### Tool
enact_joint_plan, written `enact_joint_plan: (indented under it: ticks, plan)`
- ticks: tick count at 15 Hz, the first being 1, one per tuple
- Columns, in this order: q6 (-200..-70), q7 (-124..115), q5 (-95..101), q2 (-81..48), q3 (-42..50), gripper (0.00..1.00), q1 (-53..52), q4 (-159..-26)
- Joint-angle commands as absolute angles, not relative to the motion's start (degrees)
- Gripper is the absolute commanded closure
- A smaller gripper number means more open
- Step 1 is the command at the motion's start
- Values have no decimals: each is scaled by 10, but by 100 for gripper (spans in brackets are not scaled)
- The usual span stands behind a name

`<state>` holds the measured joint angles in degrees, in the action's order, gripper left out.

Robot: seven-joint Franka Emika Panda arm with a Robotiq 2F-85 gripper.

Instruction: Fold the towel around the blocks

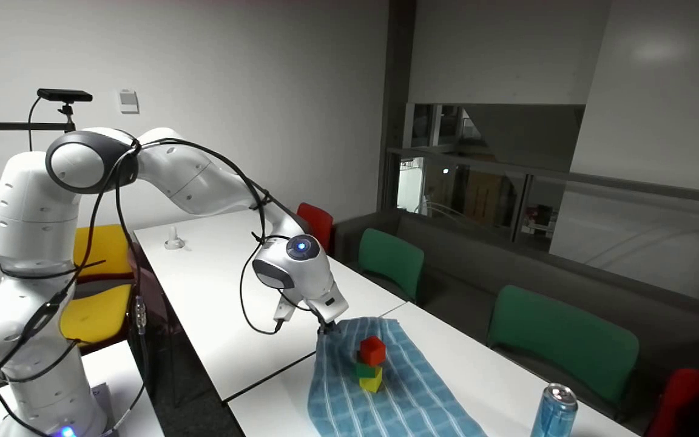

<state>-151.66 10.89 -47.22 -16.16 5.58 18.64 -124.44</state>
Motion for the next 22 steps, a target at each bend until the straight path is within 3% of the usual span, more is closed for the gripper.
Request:
enact_joint_plan:
  ticks: [1,22]
  plan:
    - [-1552,94,-466,-98,72,99,169,-1301]
    - [-1545,-77,-316,-52,119,99,156,-1305]
